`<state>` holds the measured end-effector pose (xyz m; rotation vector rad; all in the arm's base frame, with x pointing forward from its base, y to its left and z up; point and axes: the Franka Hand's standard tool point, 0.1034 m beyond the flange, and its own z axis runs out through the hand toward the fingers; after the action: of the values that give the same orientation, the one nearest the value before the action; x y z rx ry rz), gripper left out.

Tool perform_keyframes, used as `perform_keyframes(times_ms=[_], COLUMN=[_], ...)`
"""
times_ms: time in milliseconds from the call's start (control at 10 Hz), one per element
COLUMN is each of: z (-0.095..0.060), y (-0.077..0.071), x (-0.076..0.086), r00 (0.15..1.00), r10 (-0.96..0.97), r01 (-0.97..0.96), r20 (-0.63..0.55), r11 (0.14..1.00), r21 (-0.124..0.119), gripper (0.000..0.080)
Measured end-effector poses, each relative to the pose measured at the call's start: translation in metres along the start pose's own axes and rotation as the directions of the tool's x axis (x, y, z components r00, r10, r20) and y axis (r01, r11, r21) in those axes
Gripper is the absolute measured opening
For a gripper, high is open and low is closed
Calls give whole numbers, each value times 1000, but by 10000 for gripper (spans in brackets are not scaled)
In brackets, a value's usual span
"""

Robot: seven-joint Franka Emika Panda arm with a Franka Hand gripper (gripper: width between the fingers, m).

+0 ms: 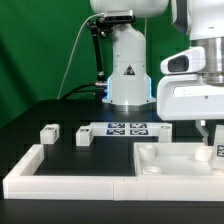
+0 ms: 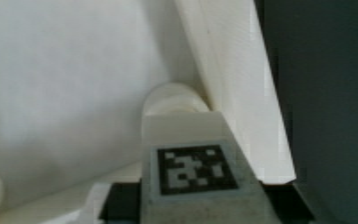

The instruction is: Assemble one leg

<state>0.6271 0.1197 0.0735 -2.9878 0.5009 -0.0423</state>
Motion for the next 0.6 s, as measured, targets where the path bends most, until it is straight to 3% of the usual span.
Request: perform_keyframes(times_ms=[300,600], z=[0,-1], y=[2,7], x=[1,2], r00=[999,941], r10=[47,337], r01=[-47,-336], r20=[-1,-29], r11=[999,941], r21=[5,47], gripper=[291,291])
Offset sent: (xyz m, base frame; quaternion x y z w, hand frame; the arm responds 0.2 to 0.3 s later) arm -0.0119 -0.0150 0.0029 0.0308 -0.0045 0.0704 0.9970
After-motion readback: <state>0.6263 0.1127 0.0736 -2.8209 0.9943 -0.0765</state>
